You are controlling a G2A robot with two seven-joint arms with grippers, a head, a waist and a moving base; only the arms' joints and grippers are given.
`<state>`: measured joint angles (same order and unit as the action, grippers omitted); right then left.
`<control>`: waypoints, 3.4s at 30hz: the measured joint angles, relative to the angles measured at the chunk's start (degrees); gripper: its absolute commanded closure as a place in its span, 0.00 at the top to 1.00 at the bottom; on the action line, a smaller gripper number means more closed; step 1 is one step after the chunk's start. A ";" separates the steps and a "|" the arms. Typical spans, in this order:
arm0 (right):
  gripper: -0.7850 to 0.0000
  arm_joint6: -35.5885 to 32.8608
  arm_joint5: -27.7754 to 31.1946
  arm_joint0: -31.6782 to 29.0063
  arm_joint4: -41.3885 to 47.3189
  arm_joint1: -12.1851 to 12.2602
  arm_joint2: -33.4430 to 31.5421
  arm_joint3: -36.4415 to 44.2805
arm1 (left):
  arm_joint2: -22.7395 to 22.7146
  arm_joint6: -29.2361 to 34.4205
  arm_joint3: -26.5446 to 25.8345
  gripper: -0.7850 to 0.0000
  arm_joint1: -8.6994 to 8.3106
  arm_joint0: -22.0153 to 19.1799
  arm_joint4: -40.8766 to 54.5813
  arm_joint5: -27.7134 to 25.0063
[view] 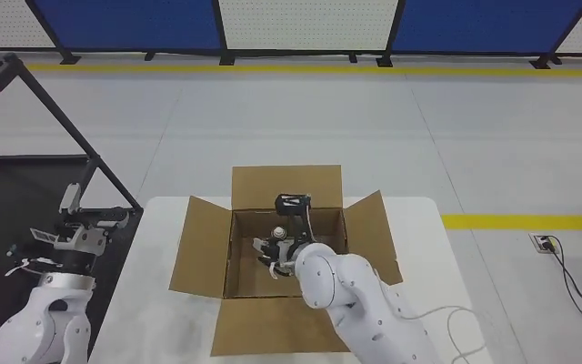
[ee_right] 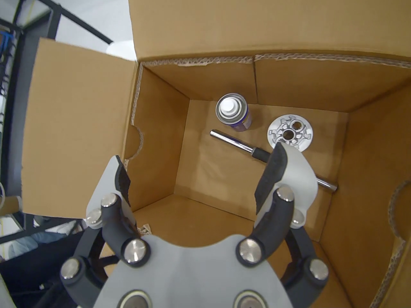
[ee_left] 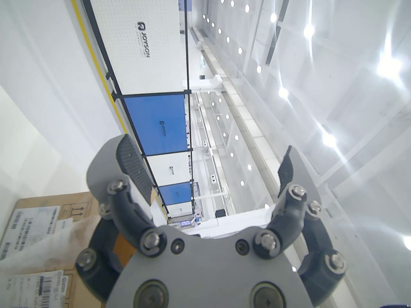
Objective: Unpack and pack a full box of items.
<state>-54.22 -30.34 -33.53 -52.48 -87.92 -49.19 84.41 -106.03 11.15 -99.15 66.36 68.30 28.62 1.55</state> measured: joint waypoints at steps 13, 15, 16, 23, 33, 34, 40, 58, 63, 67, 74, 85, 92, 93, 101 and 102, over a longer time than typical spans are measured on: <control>1.00 -16.68 -2.32 15.32 -5.90 -3.97 8.18 -20.98 | -3.05 1.72 0.06 1.00 -0.09 1.16 7.01 4.22; 1.00 -18.40 -1.43 17.01 -6.11 -4.78 9.40 -24.21 | -3.07 1.58 0.05 1.00 -0.10 1.17 6.99 4.25; 1.00 -18.75 -1.05 17.36 -6.18 -4.97 9.70 -25.35 | -3.06 1.48 0.07 1.00 -0.10 1.17 6.93 4.22; 1.00 -18.80 -0.93 17.40 -6.21 -4.99 9.73 -25.42 | -3.05 1.44 0.09 1.00 -0.10 1.16 6.89 4.19; 1.00 -14.27 2.47 15.40 -5.63 -5.17 8.39 -29.06 | -3.05 1.45 0.08 1.00 -0.10 1.16 6.90 4.19; 1.00 -13.93 2.45 15.60 -5.75 -5.34 8.47 -29.90 | -3.05 1.45 0.08 1.00 -0.10 1.16 6.90 4.19; 1.00 -11.58 5.25 17.08 -5.56 -6.53 8.97 -35.44 | -3.05 1.45 0.08 1.00 -0.10 1.16 6.90 4.19; 0.70 -1.17 10.56 19.09 -5.34 -10.18 10.03 -47.02 | -3.05 1.44 0.08 1.00 -0.10 1.16 6.90 4.19; 0.47 -0.10 10.81 19.17 -5.39 -10.83 9.78 -48.75 | -3.05 1.44 0.08 1.00 -0.10 1.16 6.90 4.19; 0.45 0.04 10.88 19.39 -5.45 -11.29 9.56 -50.01 | -3.05 1.44 0.08 1.00 -0.10 1.16 6.90 4.19; 0.39 0.32 10.78 19.70 -5.70 -12.05 9.19 -51.54 | -3.05 1.44 0.08 1.00 -0.10 1.16 6.90 4.19; 0.00 -0.39 7.01 17.68 -9.99 -11.94 8.64 -46.30 | -3.05 1.44 0.08 1.00 -0.10 1.16 6.90 4.19; 0.00 -3.52 2.88 12.53 -16.96 -9.69 6.60 -34.93 | -3.05 1.44 0.08 1.00 -0.10 1.16 6.90 4.19; 0.00 -4.58 2.32 11.17 -18.70 -9.07 5.95 -31.94 | -3.05 1.44 0.08 1.00 -0.10 1.16 6.90 4.19; 0.00 -12.53 6.35 -2.65 -30.74 -4.06 -1.69 -4.37 | -3.05 1.44 0.08 1.00 -0.10 1.16 6.90 4.19; 0.00 -13.44 8.24 -5.35 -32.15 -3.33 -3.17 0.58 | -3.05 1.44 0.08 1.00 -0.10 1.16 6.90 4.19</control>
<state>-67.66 -22.10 -38.89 -84.62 -91.26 -52.36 84.99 -109.08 12.60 -99.07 66.26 69.45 35.52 5.74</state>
